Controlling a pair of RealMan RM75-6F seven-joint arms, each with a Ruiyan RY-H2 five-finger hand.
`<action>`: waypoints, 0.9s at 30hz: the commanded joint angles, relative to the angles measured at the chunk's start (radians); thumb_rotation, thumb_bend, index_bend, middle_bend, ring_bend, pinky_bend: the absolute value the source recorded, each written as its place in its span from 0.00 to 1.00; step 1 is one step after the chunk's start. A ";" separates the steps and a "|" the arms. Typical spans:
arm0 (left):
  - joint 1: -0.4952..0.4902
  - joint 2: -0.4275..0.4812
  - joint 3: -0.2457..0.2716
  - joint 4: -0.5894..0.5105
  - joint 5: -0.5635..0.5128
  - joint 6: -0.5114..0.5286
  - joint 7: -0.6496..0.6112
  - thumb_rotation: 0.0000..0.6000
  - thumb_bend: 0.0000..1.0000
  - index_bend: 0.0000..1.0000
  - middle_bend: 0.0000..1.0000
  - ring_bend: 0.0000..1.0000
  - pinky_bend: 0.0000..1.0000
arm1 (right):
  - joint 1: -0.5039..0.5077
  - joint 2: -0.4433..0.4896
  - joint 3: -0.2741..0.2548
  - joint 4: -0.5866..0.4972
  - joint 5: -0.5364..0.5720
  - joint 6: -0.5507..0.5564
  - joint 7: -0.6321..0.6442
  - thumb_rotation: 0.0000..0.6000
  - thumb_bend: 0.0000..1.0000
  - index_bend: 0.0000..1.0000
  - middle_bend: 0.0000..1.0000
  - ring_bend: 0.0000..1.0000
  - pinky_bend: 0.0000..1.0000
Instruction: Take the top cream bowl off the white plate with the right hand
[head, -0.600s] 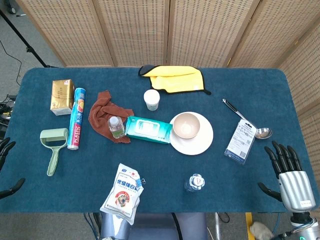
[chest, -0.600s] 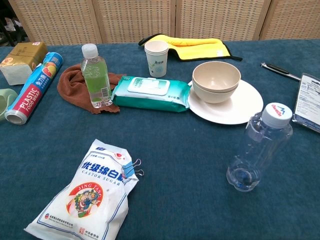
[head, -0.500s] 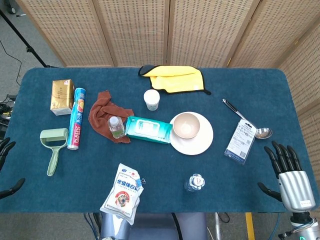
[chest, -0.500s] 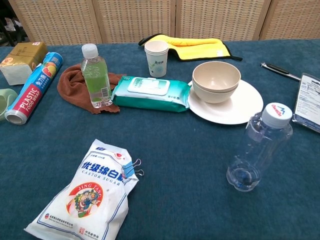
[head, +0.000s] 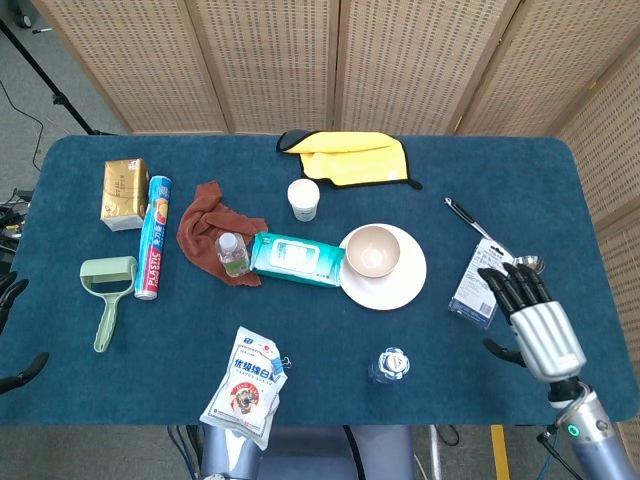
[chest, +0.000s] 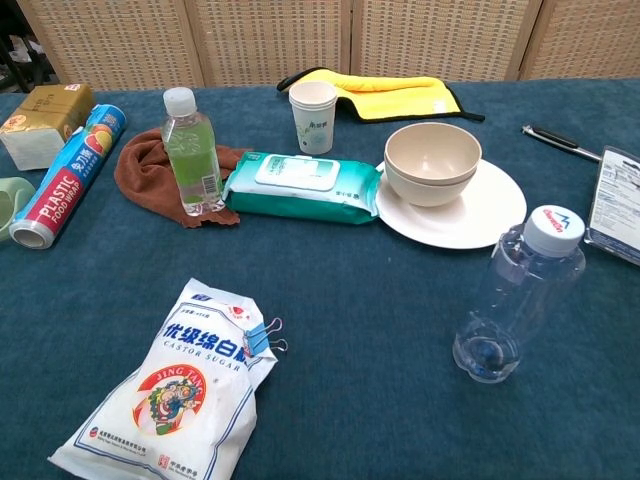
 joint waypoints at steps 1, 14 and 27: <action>-0.003 -0.001 -0.002 -0.002 -0.005 -0.005 0.003 1.00 0.25 0.00 0.00 0.00 0.00 | 0.091 -0.023 0.035 0.012 0.028 -0.106 0.005 1.00 0.00 0.23 0.49 0.44 0.53; -0.012 0.003 -0.009 -0.003 -0.025 -0.025 -0.003 1.00 0.25 0.00 0.00 0.00 0.00 | 0.279 -0.215 0.105 0.067 0.227 -0.319 -0.172 1.00 0.00 0.37 0.58 0.55 0.67; -0.019 0.006 -0.013 -0.006 -0.041 -0.042 -0.006 1.00 0.25 0.00 0.00 0.00 0.00 | 0.357 -0.392 0.136 0.148 0.408 -0.292 -0.436 1.00 0.00 0.37 0.27 0.24 0.22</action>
